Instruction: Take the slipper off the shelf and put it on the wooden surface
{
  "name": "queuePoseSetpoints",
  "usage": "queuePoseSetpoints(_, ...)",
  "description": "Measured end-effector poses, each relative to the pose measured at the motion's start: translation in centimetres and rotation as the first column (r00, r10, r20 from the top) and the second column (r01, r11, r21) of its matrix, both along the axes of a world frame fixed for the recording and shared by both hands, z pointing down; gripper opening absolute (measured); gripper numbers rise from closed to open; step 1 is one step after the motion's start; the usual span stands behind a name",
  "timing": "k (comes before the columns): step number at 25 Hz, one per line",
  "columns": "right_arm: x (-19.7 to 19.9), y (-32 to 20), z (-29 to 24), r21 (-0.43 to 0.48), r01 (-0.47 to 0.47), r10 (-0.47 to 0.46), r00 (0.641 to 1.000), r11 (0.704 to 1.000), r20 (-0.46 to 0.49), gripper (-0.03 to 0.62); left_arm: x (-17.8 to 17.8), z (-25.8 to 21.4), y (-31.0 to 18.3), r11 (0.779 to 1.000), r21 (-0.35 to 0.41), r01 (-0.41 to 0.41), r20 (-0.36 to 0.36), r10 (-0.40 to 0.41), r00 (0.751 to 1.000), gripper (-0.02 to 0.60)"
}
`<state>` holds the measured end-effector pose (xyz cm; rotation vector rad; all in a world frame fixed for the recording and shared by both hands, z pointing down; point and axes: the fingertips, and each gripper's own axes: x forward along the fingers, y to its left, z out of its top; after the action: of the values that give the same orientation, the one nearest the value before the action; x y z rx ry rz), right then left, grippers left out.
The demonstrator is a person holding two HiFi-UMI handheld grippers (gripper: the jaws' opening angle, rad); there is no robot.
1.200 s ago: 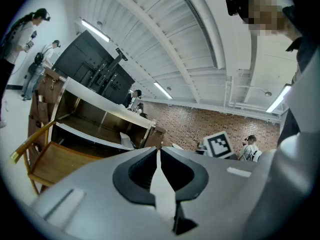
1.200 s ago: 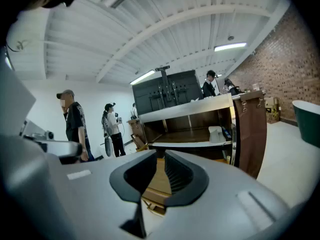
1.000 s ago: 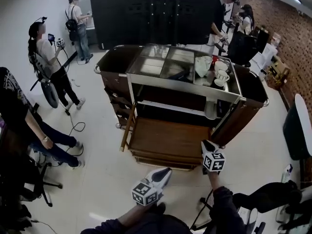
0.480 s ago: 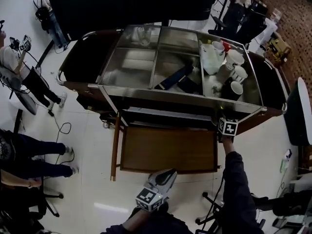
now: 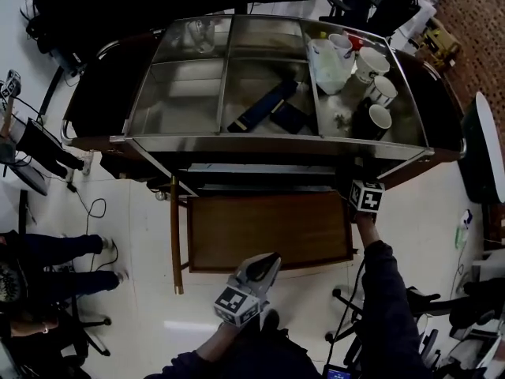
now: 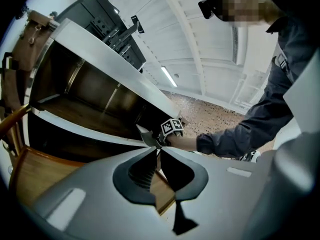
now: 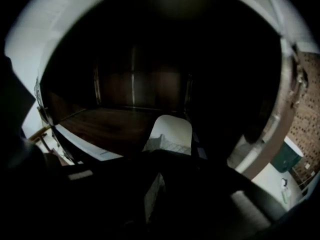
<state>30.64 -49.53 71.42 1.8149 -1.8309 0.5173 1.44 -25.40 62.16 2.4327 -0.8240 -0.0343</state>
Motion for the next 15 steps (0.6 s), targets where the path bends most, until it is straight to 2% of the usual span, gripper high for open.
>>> queuePoseSetpoints(4, -5.0, 10.0, 0.3, 0.018, 0.054, -0.056, 0.994, 0.998, 0.098, 0.005, 0.4, -0.2, 3.4, 1.000, -0.018, 0.003, -0.013, -0.003, 1.000, 0.026)
queuePoseSetpoints(9, -10.2, 21.0, 6.7, -0.040, 0.088, -0.083, 0.990, 0.995, 0.118, 0.005, 0.8, -1.5, 8.6, 1.000, -0.028, 0.011, 0.003, -0.011, 1.000, 0.026)
queuePoseSetpoints(13, -11.7, 23.1, 13.0, -0.178, 0.121, -0.106, 0.990, 0.977, 0.090, 0.006, -0.2, -1.6, 11.6, 0.999, -0.040, 0.026, 0.012, -0.026, 1.000, 0.026)
queuePoseSetpoints(15, -11.8, 23.2, 13.5, -0.211, 0.110, -0.097, 0.993, 0.971, 0.071, 0.065, -1.1, -1.6, 12.5, 0.999, -0.036, 0.037, 0.027, -0.036, 0.999, 0.025)
